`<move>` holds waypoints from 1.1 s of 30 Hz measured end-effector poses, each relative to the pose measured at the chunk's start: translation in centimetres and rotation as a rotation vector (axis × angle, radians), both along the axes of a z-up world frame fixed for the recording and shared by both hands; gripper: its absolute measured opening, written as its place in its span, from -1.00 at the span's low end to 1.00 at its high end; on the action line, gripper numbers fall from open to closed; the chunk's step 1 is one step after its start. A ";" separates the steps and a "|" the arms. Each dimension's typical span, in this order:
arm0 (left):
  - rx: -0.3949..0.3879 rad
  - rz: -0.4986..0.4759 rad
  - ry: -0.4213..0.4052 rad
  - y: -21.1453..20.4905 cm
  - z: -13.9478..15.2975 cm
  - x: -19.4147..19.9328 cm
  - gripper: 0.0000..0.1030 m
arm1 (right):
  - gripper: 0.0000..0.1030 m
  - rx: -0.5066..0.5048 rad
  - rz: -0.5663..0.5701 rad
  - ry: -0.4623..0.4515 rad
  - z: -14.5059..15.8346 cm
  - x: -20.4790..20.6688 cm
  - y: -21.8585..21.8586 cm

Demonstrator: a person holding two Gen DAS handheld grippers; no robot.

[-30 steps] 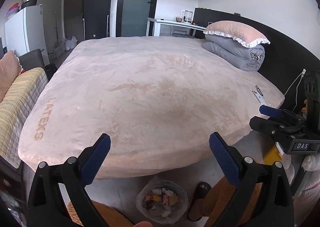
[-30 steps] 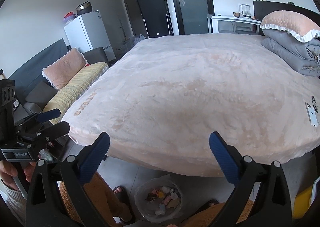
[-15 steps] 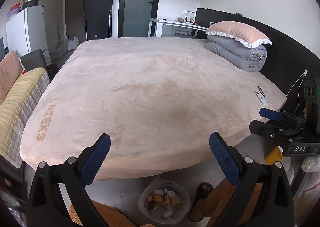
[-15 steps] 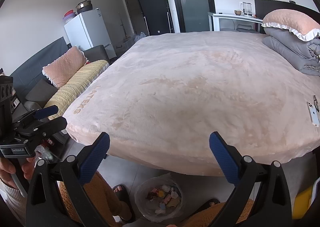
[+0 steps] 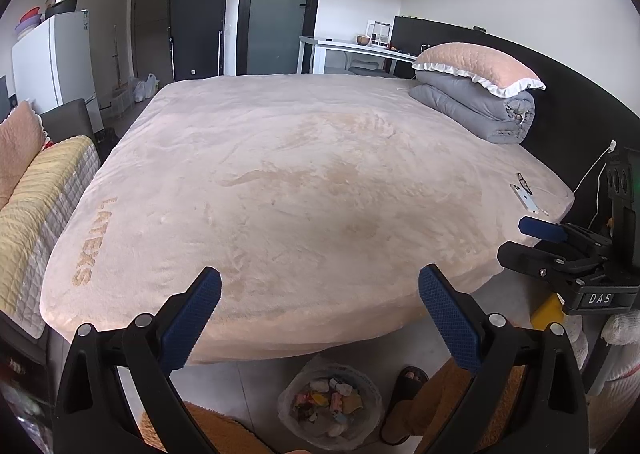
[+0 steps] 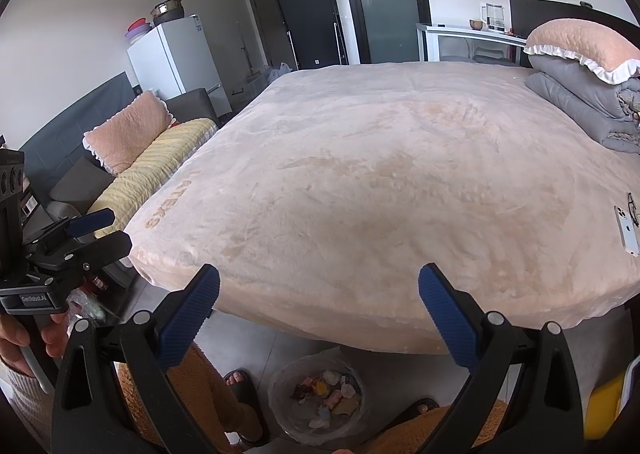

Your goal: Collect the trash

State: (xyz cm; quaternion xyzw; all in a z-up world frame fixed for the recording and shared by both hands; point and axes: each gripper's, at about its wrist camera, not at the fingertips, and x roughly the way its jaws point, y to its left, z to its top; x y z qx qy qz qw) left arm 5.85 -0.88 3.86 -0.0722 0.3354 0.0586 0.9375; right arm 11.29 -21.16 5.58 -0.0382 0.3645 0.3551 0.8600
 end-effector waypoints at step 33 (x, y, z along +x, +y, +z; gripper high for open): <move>-0.003 -0.030 -0.005 -1.3 0.8 -0.7 0.88 | 0.91 0.005 -0.010 0.017 0.4 0.4 -0.8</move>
